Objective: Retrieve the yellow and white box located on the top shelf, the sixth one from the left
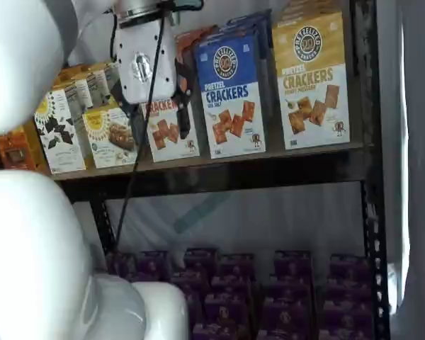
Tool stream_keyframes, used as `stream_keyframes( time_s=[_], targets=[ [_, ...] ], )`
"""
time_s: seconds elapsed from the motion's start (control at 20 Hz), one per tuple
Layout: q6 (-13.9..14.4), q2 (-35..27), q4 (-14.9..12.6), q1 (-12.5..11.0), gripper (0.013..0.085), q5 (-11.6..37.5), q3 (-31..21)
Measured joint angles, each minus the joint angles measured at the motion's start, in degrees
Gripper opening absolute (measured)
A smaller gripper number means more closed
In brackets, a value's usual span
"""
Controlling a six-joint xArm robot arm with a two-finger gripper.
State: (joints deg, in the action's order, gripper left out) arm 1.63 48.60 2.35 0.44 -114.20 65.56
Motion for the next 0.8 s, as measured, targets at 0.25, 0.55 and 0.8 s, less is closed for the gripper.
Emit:
stream_keyframes(
  time_s=[0.25, 0.55, 0.8],
  targets=[
    [-0.41, -1.84, 1.01, -0.93, 0.0850, -3.24, 1.71],
    [-1.78, -1.53, -0.82, -1.44, 0.0850, -1.31, 1.32],
    [-7.83, -2.24, -2.00, -7.24, 0.0850, 3.09, 1.13]
  ],
)
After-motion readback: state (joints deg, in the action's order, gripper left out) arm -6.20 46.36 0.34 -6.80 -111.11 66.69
